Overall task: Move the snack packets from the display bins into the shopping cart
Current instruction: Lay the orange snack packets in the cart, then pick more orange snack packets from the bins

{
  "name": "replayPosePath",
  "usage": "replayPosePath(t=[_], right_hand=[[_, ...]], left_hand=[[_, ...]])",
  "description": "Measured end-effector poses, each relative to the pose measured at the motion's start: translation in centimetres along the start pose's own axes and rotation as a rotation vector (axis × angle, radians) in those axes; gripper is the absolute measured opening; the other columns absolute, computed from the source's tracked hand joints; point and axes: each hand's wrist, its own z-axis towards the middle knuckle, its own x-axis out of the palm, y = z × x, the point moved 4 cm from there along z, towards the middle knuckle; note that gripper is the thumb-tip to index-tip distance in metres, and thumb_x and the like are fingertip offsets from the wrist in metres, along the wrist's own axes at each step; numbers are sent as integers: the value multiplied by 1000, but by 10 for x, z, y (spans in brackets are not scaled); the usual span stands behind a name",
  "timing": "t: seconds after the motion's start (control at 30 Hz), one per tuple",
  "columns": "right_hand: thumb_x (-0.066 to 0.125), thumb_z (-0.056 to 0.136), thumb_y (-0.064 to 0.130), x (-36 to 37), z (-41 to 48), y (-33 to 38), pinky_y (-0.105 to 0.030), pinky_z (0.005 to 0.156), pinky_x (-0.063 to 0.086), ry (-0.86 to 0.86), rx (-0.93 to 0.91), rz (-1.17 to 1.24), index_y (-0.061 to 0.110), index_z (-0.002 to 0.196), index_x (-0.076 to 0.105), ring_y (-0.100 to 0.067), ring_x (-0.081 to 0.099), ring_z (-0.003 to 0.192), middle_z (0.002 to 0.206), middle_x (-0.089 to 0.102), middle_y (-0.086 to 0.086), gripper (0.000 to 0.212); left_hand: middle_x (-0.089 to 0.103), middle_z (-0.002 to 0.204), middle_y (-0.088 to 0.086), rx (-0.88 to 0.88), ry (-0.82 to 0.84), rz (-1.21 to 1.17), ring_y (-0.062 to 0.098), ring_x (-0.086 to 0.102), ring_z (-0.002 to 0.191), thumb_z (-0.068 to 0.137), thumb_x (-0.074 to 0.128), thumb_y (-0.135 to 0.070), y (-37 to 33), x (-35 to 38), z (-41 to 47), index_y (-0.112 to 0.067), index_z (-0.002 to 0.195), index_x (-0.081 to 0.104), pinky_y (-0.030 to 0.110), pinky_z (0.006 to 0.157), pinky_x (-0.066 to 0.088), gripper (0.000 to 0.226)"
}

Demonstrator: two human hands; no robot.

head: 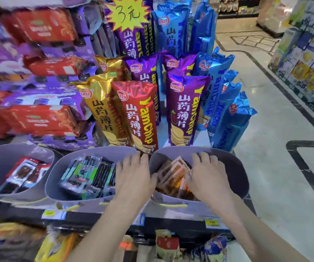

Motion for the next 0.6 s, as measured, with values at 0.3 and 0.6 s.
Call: replayPosePath(t=[0.3,0.6], right_hand=[[43,100,56,-22,-40,116,-46,106,39,-62,-254,-34,19,149,37,-33,47,128,145,46,-7,62],[42,100,58,-19,-107,297,-43,110,35,-88,-518,-72,19,154,33,-30,44,134,152,42,-6,68]], left_hand=[[22,172,-3,-291,-31,-35,24,21,159,102,47,-61,115,-9,-81,-26,161,25,48,127,23,72],[23,173,-3,-613,-9,-62,23,25,158,102,45,-61,283,-5,-213,-27,160,27,44,126,26,70]])
